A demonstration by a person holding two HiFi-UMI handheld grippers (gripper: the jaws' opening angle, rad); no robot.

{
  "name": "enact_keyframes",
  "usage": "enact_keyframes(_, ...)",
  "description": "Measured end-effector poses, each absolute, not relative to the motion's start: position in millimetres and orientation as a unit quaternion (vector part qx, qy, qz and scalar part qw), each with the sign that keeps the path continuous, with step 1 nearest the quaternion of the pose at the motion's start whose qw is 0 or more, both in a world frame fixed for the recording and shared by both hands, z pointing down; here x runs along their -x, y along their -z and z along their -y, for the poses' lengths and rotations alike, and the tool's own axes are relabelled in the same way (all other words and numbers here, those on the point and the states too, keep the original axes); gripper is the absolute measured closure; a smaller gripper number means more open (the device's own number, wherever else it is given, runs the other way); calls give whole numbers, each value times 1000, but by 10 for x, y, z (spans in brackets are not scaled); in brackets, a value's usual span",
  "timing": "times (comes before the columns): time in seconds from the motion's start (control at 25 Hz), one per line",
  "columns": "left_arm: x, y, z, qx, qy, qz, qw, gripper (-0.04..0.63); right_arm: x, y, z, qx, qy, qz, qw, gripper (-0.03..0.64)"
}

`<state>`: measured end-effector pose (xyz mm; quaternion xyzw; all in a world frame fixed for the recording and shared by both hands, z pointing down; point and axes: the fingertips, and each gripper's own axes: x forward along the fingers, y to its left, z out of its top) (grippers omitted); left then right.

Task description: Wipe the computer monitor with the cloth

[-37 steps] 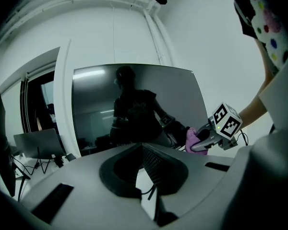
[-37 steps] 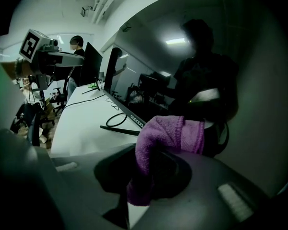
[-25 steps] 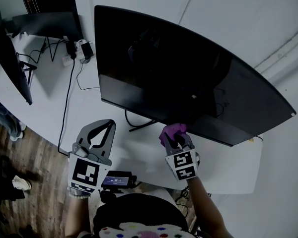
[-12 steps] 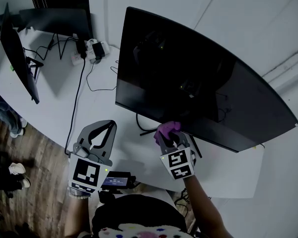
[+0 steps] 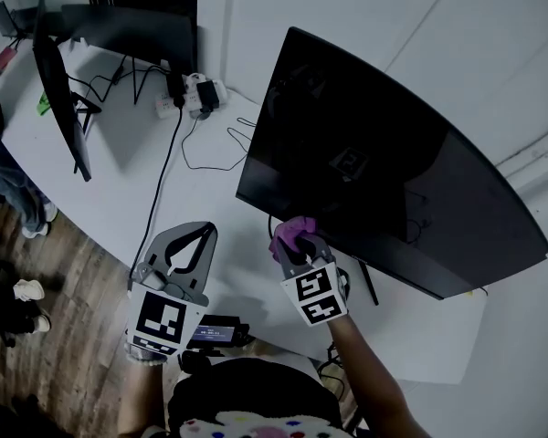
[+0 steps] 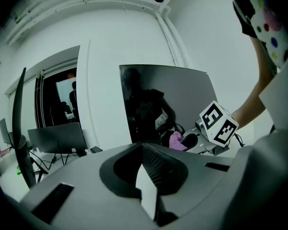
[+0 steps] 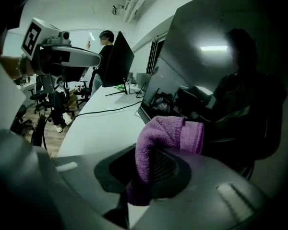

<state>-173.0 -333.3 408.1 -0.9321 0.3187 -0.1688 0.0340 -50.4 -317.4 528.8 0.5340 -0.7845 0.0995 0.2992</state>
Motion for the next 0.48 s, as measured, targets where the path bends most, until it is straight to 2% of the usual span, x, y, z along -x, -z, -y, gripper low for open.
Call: enact_keyframes(0.48, 1978, -4065, 3367, 923, 166, -347, 24, 589, 986, -5246, 3545, -488, -66, 811, 316, 548)
